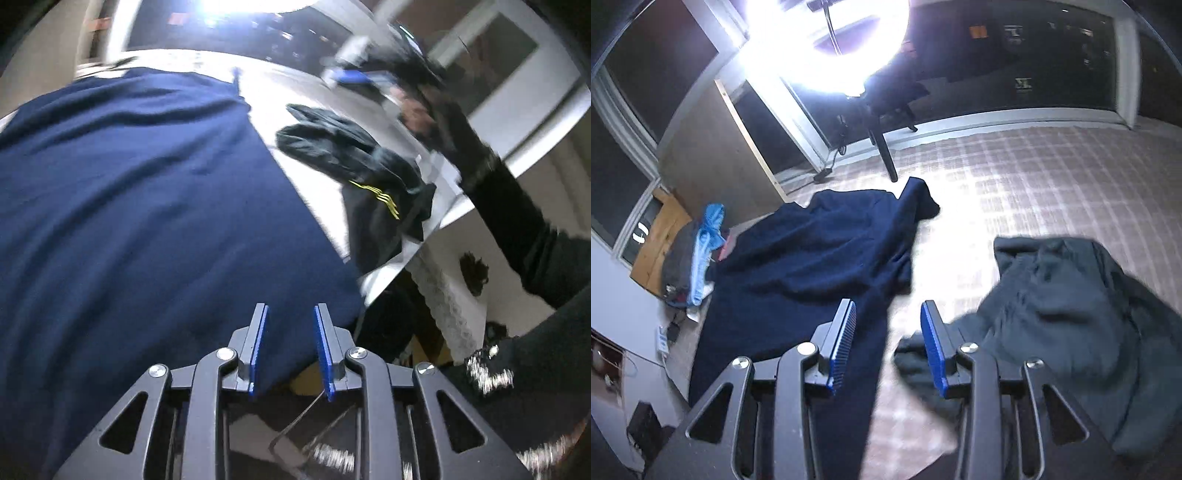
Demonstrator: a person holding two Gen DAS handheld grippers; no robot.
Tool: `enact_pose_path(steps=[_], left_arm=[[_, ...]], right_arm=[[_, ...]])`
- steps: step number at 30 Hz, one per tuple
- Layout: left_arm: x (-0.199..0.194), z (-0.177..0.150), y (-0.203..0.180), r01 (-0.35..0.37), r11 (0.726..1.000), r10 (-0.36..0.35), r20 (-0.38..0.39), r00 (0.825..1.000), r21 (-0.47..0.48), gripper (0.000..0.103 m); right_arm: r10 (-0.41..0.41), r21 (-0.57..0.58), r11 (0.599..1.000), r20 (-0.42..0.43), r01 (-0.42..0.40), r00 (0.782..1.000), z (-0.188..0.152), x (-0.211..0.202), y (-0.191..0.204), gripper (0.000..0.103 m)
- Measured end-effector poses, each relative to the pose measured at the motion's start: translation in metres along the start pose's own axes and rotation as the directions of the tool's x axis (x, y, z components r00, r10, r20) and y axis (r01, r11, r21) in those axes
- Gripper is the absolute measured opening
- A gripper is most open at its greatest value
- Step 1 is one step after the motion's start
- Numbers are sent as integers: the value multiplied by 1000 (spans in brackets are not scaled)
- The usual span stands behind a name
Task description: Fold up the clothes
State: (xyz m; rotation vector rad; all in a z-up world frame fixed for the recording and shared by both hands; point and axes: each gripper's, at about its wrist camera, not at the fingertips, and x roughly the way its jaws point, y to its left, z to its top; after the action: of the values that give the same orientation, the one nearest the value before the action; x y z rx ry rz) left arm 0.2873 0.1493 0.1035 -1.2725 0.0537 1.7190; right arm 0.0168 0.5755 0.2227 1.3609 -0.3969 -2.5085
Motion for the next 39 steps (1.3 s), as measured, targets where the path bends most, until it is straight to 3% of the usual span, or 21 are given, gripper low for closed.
enact_pose_path(steps=[5,10,14,16,20,23,26,29,32,36,39], left_arm=[[56,46,1,-64,997,62,-36,997,-34,23],[77,70,18,-126,988,118,-79,990,-95,23],[86,87,21,-152,982,142,-96,985,-108,23],[91,115,18,-171,983,166,-74,983,-69,23],[112,194,4,-194,980,194,9,981,50,30],[142,247,3,-295,952,291,58,955,80,30],[172,276,14,-337,929,337,27,941,153,30],[198,290,28,-384,897,399,-28,916,218,30],[210,294,42,-405,884,430,-66,900,234,30],[211,294,57,-373,903,393,-63,917,213,29],[205,294,64,-356,912,374,-56,926,206,18]], right_arm=[[-3,-49,999,-39,1,999,38,76,-25,39],[-30,-146,989,-156,7,987,57,153,-37,39],[11,-106,994,-88,-20,996,81,170,-50,41],[51,-75,996,-63,-56,997,99,180,-62,57],[117,-54,991,-71,-121,991,121,200,-73,58],[150,-76,985,-87,-156,985,125,211,-73,58],[166,-124,975,-123,-182,978,123,215,-73,58],[154,-195,964,-147,-181,977,120,214,-74,58],[170,-236,951,-149,-202,974,118,212,-79,58],[180,-289,931,-164,-222,970,116,221,-72,58],[185,-324,917,-171,-233,968,114,230,-64,54]])
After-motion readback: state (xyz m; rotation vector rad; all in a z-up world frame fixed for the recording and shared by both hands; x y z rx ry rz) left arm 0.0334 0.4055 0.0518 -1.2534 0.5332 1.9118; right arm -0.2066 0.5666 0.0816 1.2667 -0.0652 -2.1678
